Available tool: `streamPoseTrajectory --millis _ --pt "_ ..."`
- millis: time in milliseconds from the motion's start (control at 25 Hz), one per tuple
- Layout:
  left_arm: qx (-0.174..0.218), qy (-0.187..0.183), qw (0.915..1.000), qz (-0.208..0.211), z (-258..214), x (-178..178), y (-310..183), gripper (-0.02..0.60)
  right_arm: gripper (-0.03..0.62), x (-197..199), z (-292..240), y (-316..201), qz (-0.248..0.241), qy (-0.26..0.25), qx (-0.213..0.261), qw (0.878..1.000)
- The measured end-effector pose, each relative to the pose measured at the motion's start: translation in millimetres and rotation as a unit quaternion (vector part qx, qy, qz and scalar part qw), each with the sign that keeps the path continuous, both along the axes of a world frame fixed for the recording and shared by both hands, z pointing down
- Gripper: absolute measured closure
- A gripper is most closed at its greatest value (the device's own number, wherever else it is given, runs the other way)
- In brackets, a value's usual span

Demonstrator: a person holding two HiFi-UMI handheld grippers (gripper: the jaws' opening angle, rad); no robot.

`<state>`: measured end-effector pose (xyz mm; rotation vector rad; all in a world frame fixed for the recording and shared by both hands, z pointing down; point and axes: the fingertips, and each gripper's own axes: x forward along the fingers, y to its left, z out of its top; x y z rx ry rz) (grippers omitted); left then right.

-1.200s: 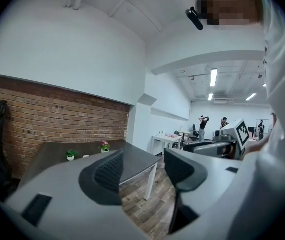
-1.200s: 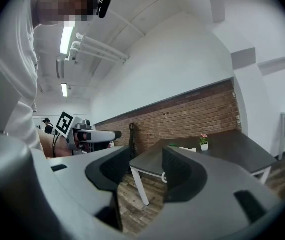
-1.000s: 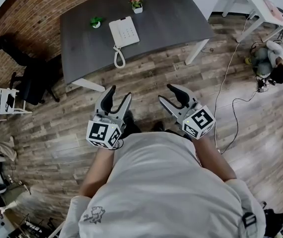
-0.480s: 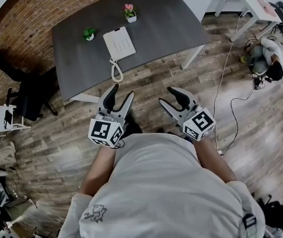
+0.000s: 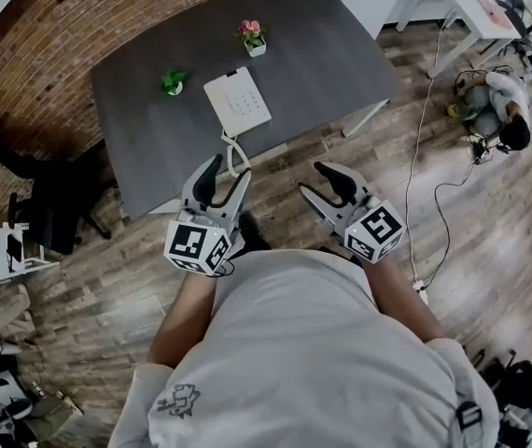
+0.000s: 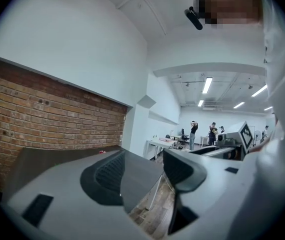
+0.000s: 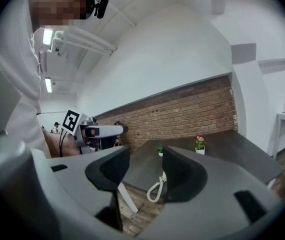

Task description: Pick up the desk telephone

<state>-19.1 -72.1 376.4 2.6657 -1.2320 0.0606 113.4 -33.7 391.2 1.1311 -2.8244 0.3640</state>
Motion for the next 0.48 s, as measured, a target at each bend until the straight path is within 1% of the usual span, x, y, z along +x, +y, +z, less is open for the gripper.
streamPoseTrajectory --millis 280,480 --pt "0.001 0.019 0.9997 0.018 -3.8 -59.1 -41.8 0.327 0.401 -64.1 -7.9 -39.6 0.003 0.018 0.004 1.0" --pt "0.003 0.026 0.9994 0.023 -5.2 -99.0 -61.0 0.327 0.401 -108.4 -7.6 -64.4 -0.002 0.021 0.003 1.0"
